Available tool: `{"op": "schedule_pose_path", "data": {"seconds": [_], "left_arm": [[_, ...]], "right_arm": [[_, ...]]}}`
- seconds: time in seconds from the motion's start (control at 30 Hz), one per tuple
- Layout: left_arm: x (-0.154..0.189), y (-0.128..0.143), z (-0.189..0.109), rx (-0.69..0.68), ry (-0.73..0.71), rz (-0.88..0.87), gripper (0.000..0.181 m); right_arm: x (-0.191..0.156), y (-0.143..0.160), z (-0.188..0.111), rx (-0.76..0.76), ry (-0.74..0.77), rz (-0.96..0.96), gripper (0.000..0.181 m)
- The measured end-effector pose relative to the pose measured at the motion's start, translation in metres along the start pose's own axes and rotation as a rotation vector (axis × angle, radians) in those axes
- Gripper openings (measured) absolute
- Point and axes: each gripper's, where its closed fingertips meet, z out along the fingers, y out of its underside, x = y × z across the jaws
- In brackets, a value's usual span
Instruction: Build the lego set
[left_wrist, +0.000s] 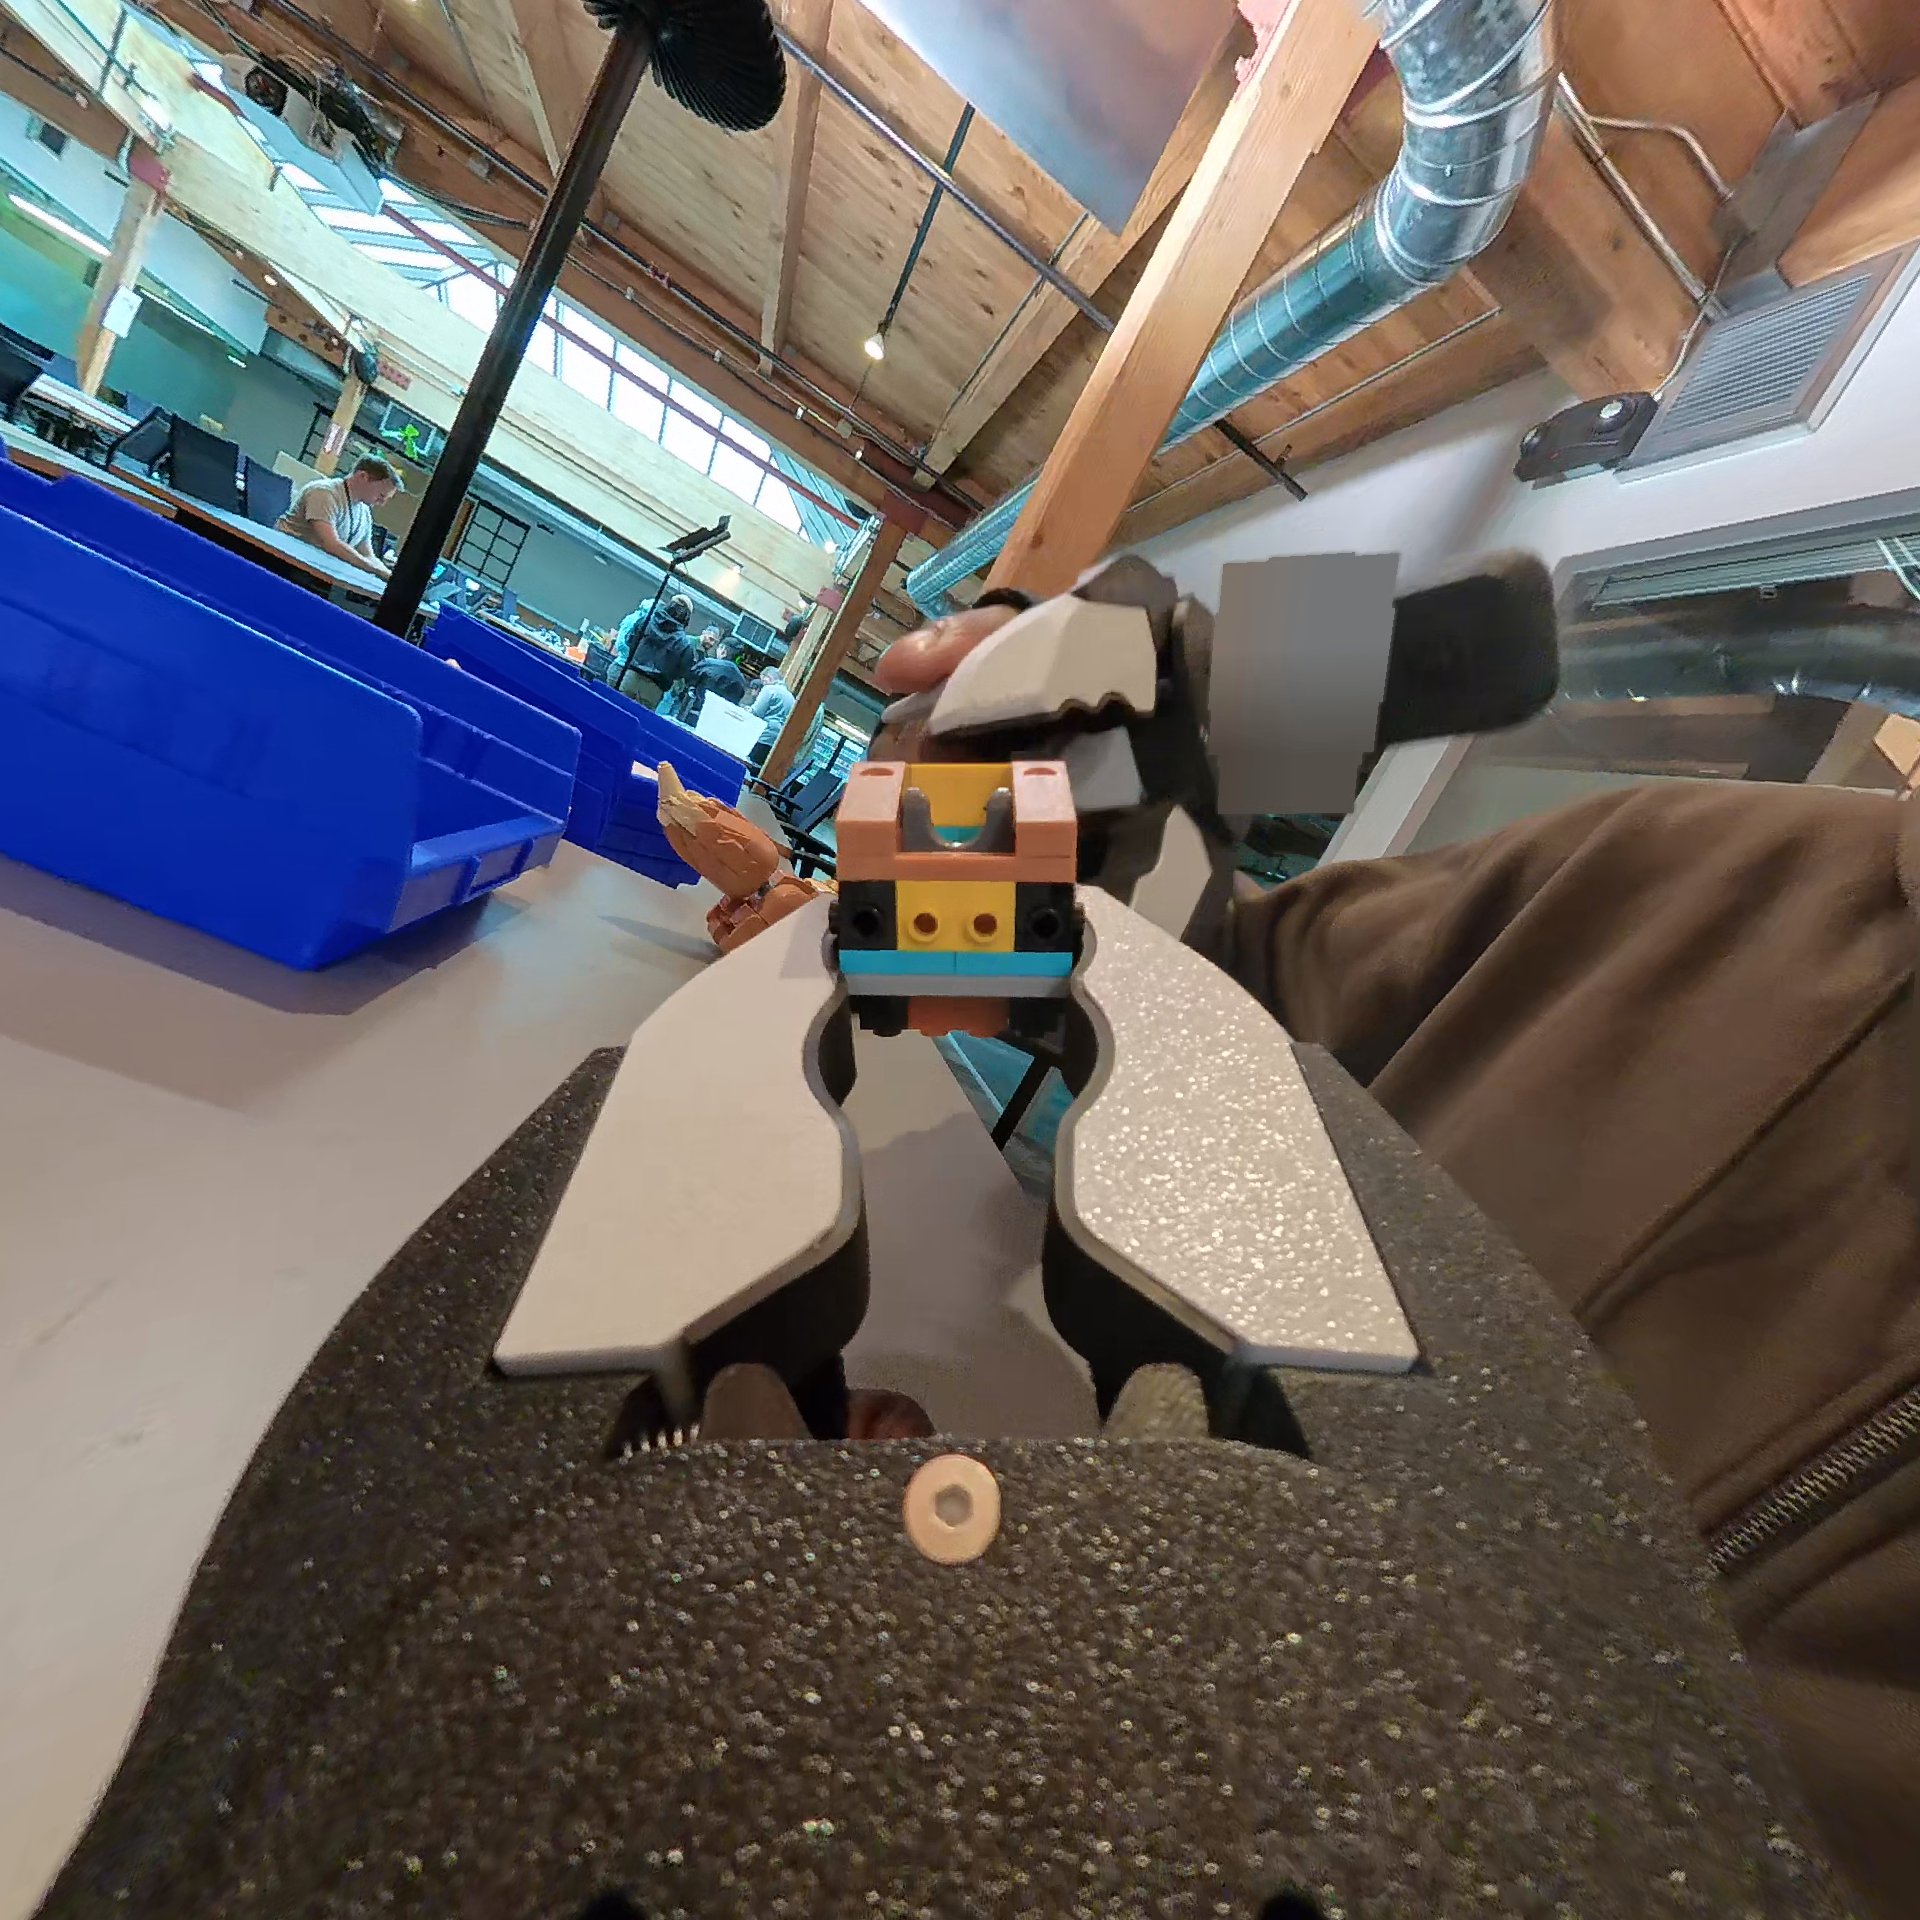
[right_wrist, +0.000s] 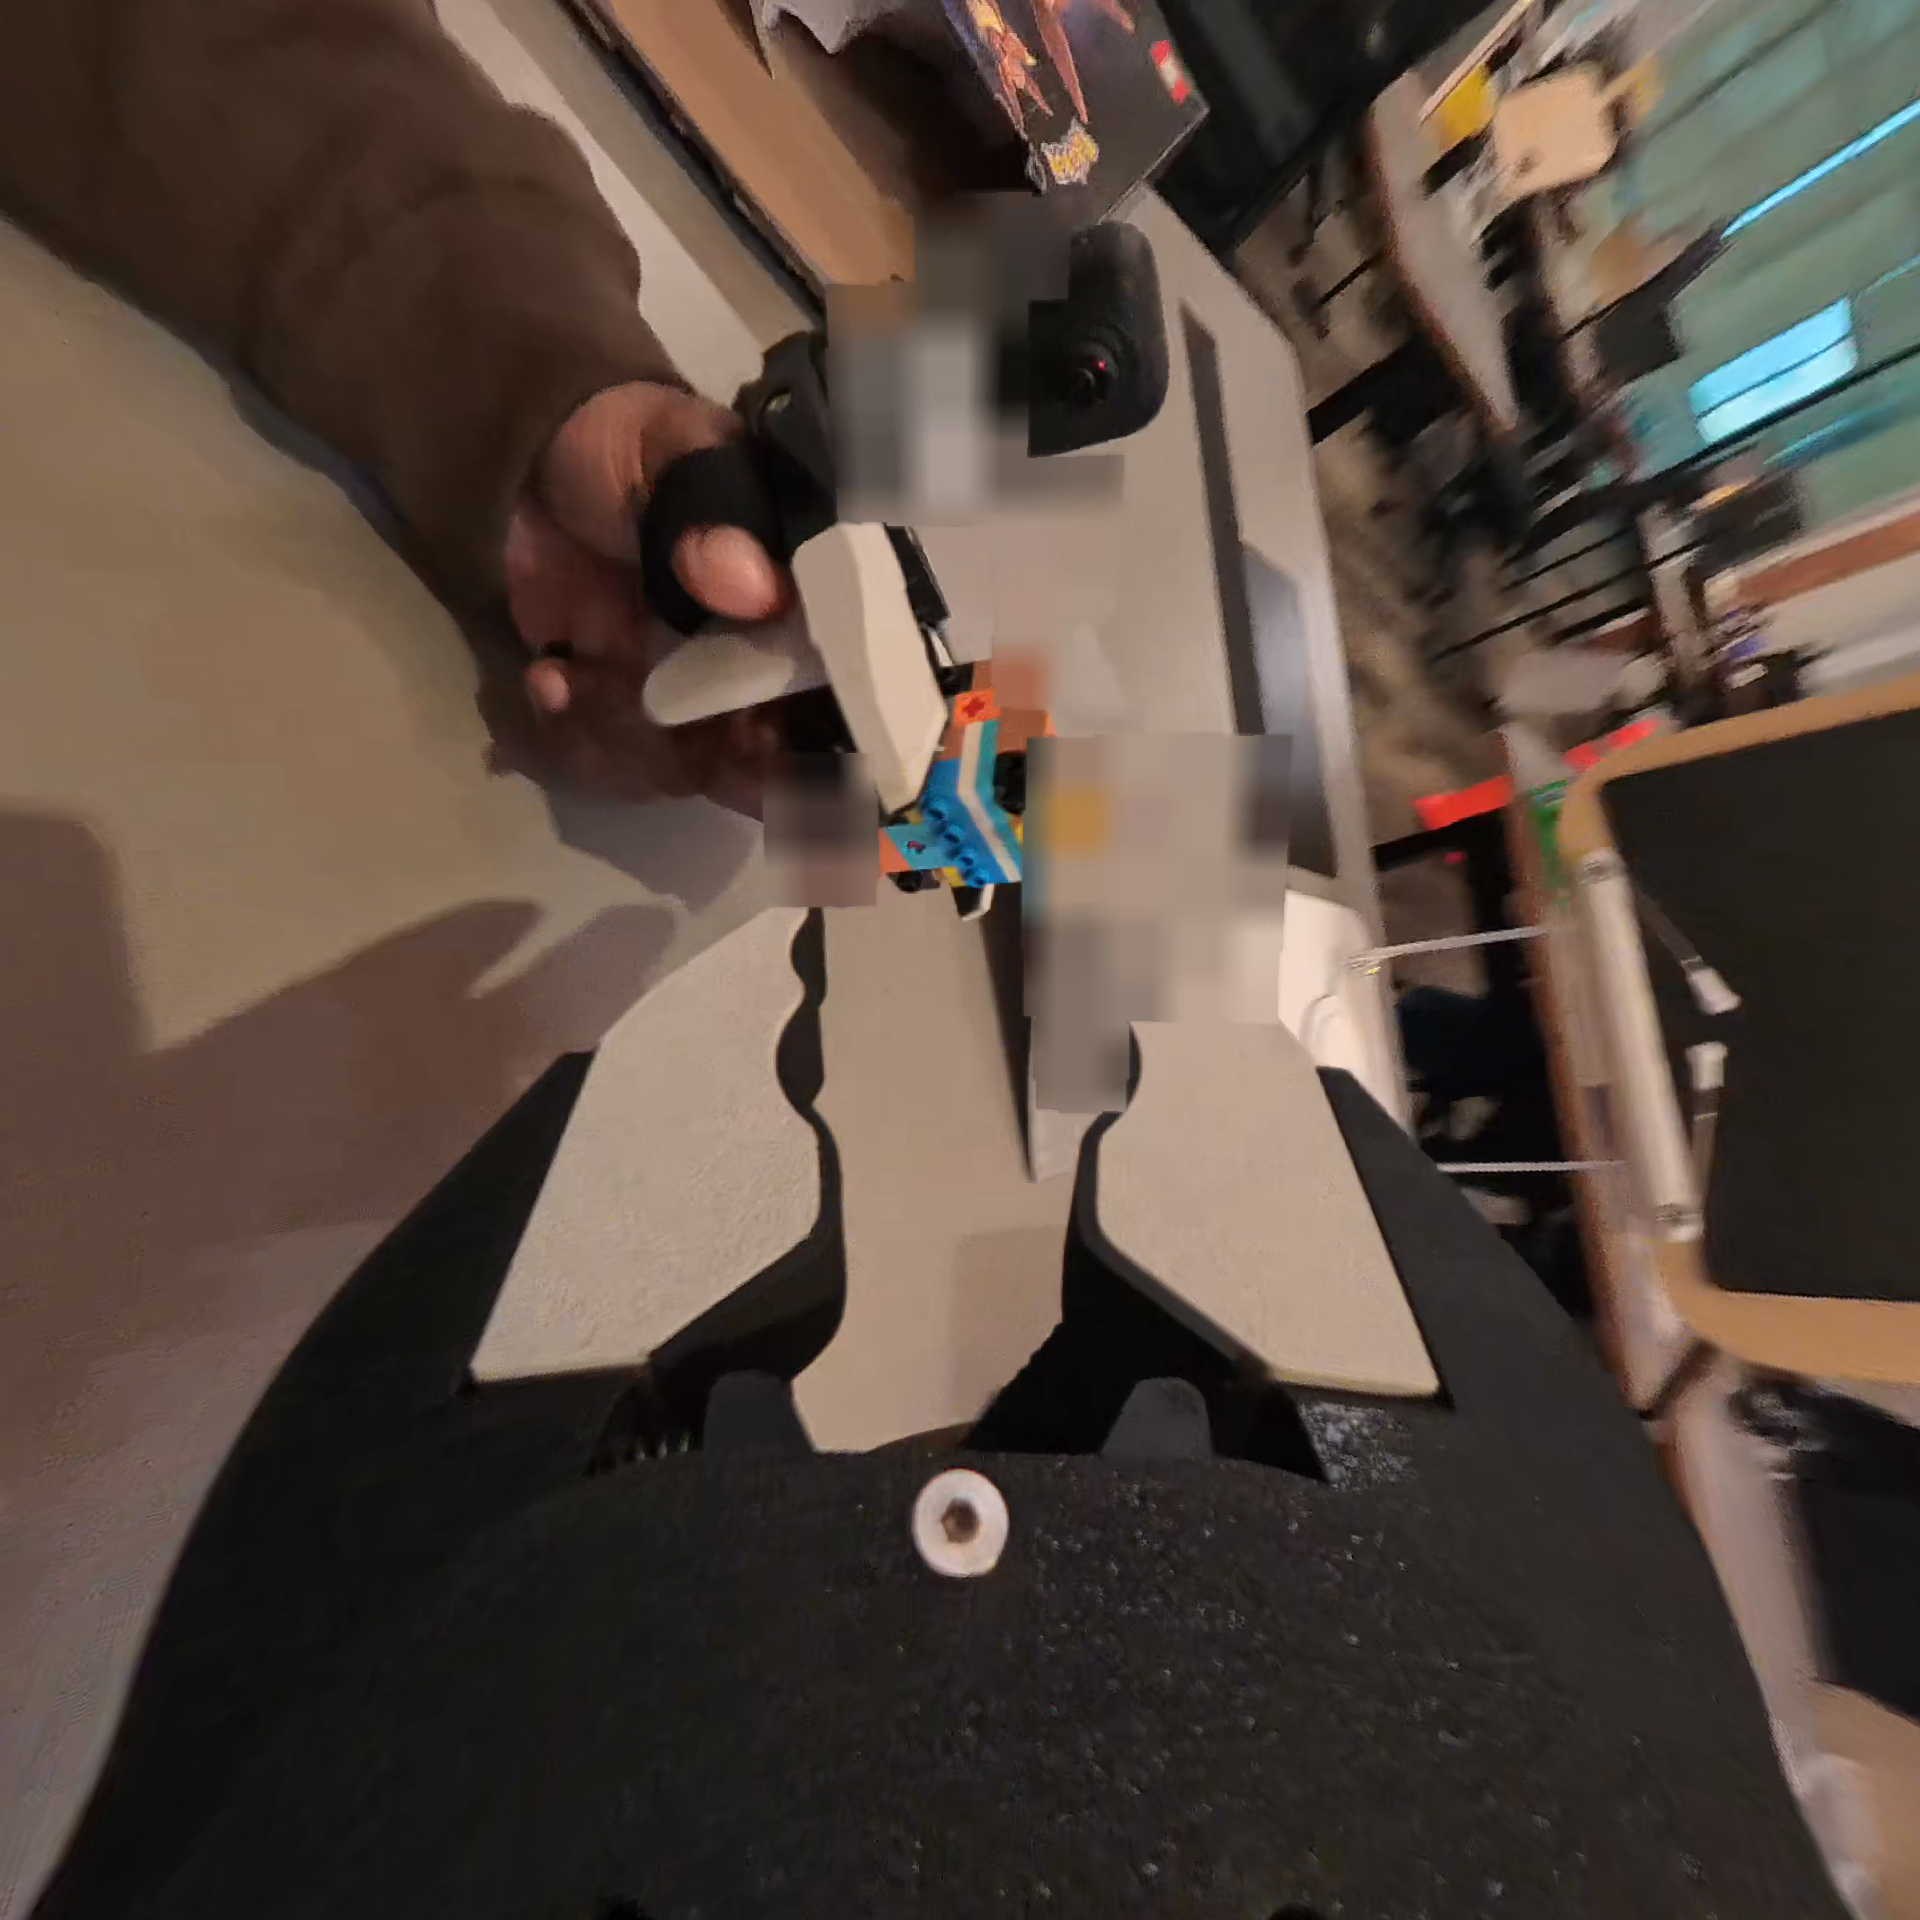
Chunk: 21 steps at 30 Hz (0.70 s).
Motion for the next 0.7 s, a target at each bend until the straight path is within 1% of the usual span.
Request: {"op": "schedule_pose_path", "data": {"seconds": [0.07,0.13,0.33,0.43,0.7], "left_arm": [[-0.001,0.001,0.0,-0.007,0.001,0.0,0.037],[-0.001,0.002,0.001,-0.011,0.002,0.001,0.037],[-0.001,0.002,0.0,-0.014,0.006,-0.004,0.037],[0.0,0.003,0.001,-0.017,0.013,-0.012,0.037],[0.002,0.004,0.002,-0.027,0.023,-0.018,0.037]], "right_arm": [[-0.001,0.003,0.005,0.01,0.077,-0.096,0.053],[-0.001,0.001,0.007,0.032,0.126,-0.157,0.053],[0.004,-0.01,0.01,0.106,0.192,-0.241,0.053],[0.003,-0.013,0.012,0.125,0.193,-0.271,0.049],[-0.005,-0.014,0.02,0.124,0.151,-0.303,0.047]]}}
